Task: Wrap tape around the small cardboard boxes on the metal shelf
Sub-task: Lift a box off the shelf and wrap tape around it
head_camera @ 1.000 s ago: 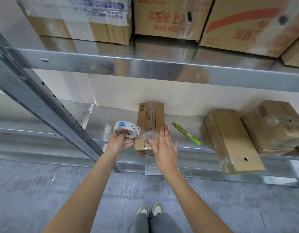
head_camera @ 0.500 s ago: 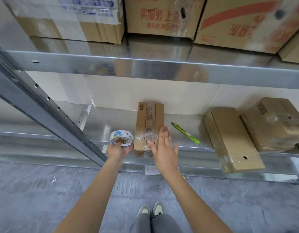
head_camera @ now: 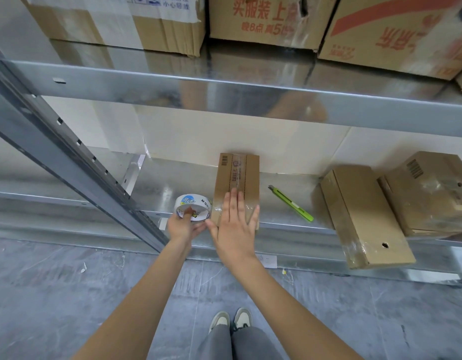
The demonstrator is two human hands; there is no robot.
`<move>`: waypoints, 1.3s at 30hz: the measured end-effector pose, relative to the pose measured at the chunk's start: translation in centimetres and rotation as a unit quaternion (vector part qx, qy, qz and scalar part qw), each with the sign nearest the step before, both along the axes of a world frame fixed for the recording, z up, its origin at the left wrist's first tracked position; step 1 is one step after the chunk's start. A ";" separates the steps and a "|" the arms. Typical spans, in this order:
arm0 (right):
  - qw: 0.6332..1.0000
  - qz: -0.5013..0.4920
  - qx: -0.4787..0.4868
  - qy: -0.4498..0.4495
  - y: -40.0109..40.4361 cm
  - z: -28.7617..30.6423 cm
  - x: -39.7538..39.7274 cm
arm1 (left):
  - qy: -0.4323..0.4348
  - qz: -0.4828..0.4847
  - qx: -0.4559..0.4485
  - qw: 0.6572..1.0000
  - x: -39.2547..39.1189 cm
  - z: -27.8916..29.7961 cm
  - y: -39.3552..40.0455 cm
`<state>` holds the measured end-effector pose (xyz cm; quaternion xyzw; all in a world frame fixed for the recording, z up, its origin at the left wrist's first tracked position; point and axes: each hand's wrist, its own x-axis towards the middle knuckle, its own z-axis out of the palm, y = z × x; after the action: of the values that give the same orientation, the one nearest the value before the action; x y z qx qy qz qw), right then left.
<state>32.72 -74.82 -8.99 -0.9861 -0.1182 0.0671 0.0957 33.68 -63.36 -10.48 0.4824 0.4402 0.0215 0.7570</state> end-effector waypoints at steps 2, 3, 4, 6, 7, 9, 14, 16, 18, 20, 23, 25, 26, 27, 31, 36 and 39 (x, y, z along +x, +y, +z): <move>1.000 0.023 -0.005 -0.017 0.2 -0.3 0.0 | 0.001 -0.004 -0.009 1.000 -0.2 -0.2 0.1; 0.999 0.029 -0.006 -0.023 0.2 -0.4 0.0 | 0.001 -0.004 -0.013 1.000 -0.3 -0.3 0.1; 0.999 0.030 -0.008 -0.025 0.3 -0.4 0.0 | -0.002 -0.003 -0.019 1.000 -0.4 -0.4 0.1; 0.999 0.028 -0.013 -0.030 0.3 -0.5 0.0 | -0.006 -0.006 -0.023 1.000 -0.6 -0.6 -0.1; 0.999 0.025 -0.012 -0.032 0.2 -0.6 -0.1 | -0.008 -0.010 -0.021 1.000 -0.8 -0.8 -0.3; 1.000 -0.011 0.012 -0.018 -0.5 -0.6 -0.1 | -0.014 -0.012 -0.011 1.000 -1.0 -0.9 -0.6; 0.966 -0.179 0.187 -0.004 -3.2 0.6 0.0 | -0.030 -0.073 0.022 0.997 -1.1 0.3 -1.3; 0.938 -0.194 0.286 0.005 -3.8 1.0 -0.1 | -0.018 -0.152 0.051 0.987 -1.1 1.4 -2.1; 0.865 -0.188 0.462 0.054 -4.2 1.1 -0.2 | -0.037 -0.175 0.063 0.982 -1.0 2.7 -3.1; 0.778 -0.196 0.587 0.105 -4.6 0.8 -0.4 | -0.051 -0.184 0.170 0.967 -0.9 3.7 -4.0; 0.745 -0.205 0.616 0.151 -5.2 0.2 -0.2 | -0.008 -0.257 0.401 0.879 -1.1 4.4 -4.7; 0.762 -0.187 0.597 0.164 -5.8 0.0 0.1 | 0.008 -0.306 0.481 0.822 -0.8 4.6 -5.2; 0.774 -0.183 0.582 0.168 -6.1 0.0 0.3 | 0.010 -0.335 0.499 0.799 -0.5 4.8 -5.3; 0.783 -0.182 0.569 0.174 -6.3 0.0 0.4 | 0.005 -0.356 0.505 0.786 -0.1 5.2 -5.3; 0.801 -0.169 0.544 0.186 -6.7 -0.1 0.6 | -0.030 -0.379 0.537 0.753 0.9 6.5 -3.3; 0.842 -0.113 0.502 0.162 -6.6 0.1 0.5 | -0.069 -0.355 0.547 0.755 0.5 7.3 -1.7; 0.919 -0.080 0.373 0.101 -6.8 0.3 0.5 | -0.074 -0.343 0.528 0.773 0.3 7.1 -1.7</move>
<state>33.24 -81.59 -8.73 -0.8732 -0.0452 0.1094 0.4727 33.96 -65.05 -3.39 0.9223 0.1076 0.0249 0.3704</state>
